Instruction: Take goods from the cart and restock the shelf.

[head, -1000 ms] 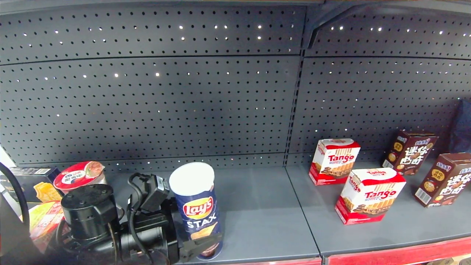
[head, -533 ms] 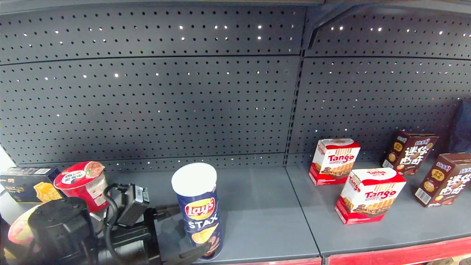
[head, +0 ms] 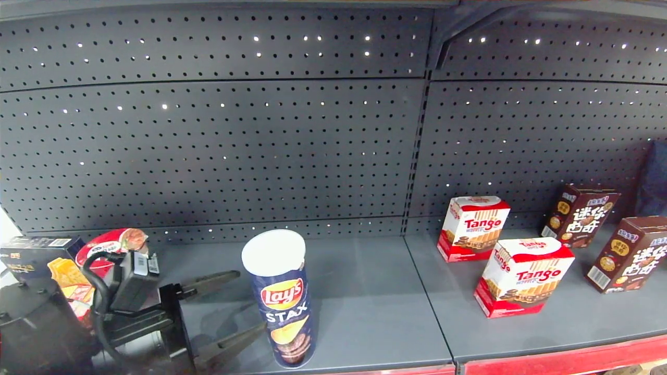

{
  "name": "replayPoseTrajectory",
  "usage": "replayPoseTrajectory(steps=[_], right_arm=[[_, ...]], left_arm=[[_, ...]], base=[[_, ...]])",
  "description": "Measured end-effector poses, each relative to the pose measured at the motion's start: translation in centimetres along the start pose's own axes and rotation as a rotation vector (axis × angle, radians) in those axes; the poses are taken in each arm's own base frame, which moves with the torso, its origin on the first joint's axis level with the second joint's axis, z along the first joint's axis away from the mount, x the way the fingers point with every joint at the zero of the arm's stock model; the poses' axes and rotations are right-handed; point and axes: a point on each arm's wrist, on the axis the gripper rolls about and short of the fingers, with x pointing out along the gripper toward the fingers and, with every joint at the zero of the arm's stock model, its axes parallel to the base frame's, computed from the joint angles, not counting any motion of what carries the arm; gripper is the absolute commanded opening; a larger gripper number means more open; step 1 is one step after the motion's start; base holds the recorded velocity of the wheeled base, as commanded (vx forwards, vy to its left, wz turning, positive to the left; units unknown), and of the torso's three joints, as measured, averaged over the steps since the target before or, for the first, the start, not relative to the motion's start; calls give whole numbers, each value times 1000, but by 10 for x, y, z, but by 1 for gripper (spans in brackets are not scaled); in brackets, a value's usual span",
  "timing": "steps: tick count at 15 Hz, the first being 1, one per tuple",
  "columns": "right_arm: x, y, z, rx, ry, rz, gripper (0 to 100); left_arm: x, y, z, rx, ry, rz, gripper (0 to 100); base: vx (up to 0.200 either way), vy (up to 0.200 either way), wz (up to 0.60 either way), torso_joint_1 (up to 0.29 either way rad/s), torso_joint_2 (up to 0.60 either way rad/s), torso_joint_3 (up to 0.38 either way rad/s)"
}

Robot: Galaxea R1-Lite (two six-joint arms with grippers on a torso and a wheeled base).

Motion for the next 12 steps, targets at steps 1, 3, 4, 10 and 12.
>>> replayPoseTrajectory(steps=[1,3,4,10,12], right_arm=[[0,0,0,0,0,0,0],[0,0,0,1,0,0,0],[0,0,0,1,0,0,0],[-3,0,0,1,-14,-4,0],[-3,0,0,2,-17,-4,0]], left_arm=[[-5,2,4,11,-18,21,100],[-12,2,10,32,-48,41,100],[-14,0,14,38,-65,41,100],[-42,-20,45,75,-217,32,100],[-59,-23,55,104,-262,107,100]], base=[[0,0,0,0,0,0],[0,0,0,0,0,0],[0,0,0,0,0,0],[0,0,0,0,0,0],[0,0,0,0,0,0]])
